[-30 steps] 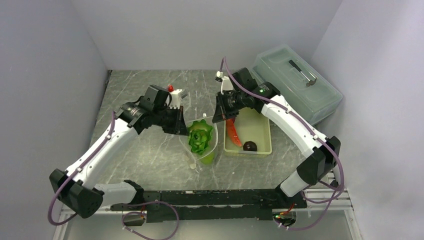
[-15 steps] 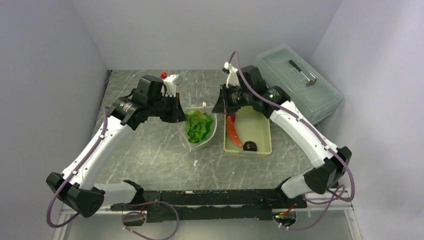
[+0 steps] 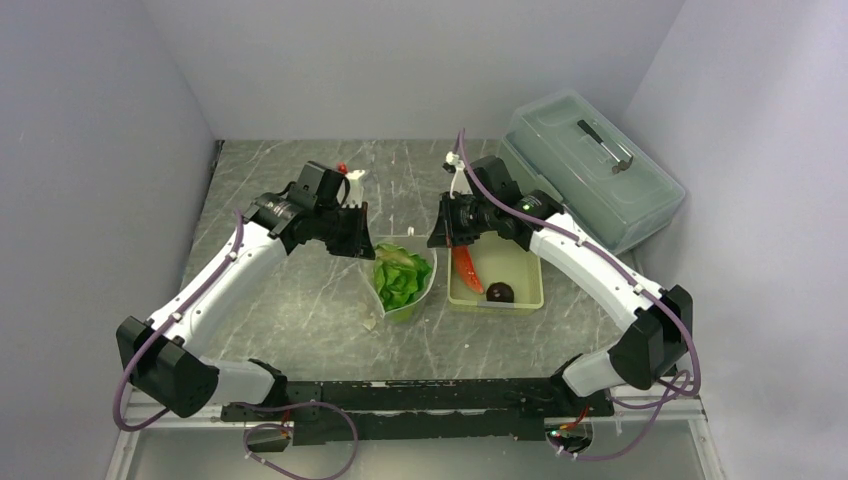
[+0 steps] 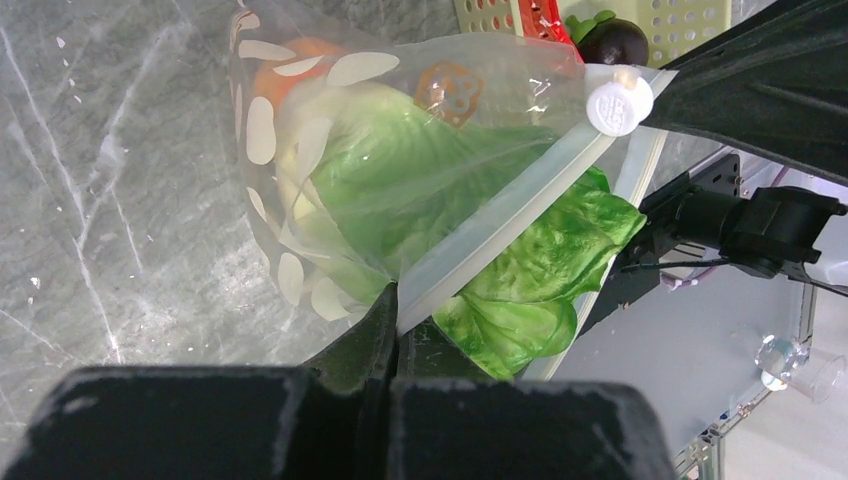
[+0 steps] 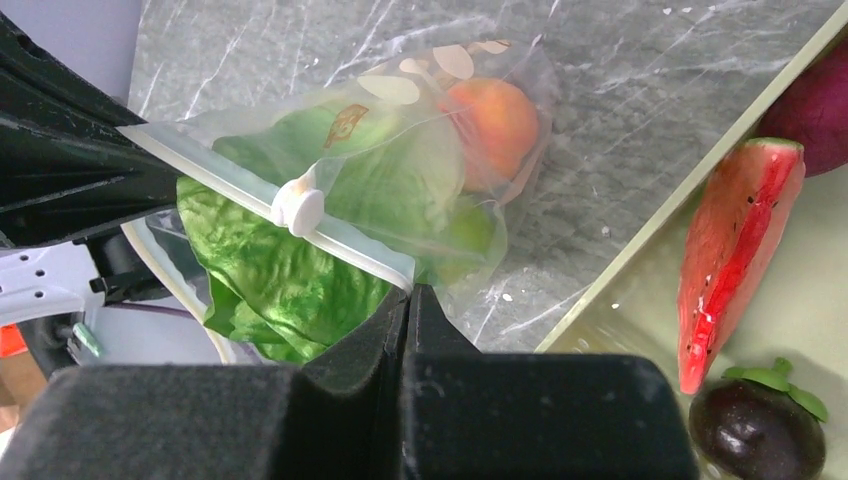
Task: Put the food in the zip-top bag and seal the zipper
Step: Place the fake vegetable in the zipper food storage bag.
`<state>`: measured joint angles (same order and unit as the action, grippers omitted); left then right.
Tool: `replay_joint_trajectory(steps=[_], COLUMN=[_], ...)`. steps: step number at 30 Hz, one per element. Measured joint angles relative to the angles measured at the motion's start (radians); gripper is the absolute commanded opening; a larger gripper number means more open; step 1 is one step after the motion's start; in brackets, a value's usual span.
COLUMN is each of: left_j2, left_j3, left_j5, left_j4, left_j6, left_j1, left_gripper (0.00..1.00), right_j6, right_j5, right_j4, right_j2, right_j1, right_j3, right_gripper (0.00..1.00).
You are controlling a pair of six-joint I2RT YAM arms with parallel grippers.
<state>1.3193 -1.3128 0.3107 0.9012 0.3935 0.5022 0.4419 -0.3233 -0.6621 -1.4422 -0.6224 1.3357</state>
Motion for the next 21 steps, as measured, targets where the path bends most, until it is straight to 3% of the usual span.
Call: replay_joint_trajectory(steps=[7,12,15,21], left_j2=[0.0,0.0,0.0,0.0], left_j3=[0.0,-0.015,-0.018,-0.018], left_j5=[-0.005,-0.01,-0.009,0.003], left_j4=[0.028,0.051,0.055,0.055], left_j6=[-0.014,-0.015,-0.015,-0.015], left_j1=[-0.023,-0.032,-0.032,-0.032], left_gripper=[0.0,0.0,0.0,0.0], right_j6=[-0.008,-0.019,-0.019,-0.021], right_j5=[0.066,0.118,0.136,0.148], right_j4=[-0.048,-0.107,-0.125,-0.132], right_j2=[0.001,0.008,0.027,0.055], right_j1=[0.016,0.015,-0.005,-0.1], right_j3=[0.013,0.069,0.114,0.211], right_gripper=[0.39,0.42,0.34,0.01])
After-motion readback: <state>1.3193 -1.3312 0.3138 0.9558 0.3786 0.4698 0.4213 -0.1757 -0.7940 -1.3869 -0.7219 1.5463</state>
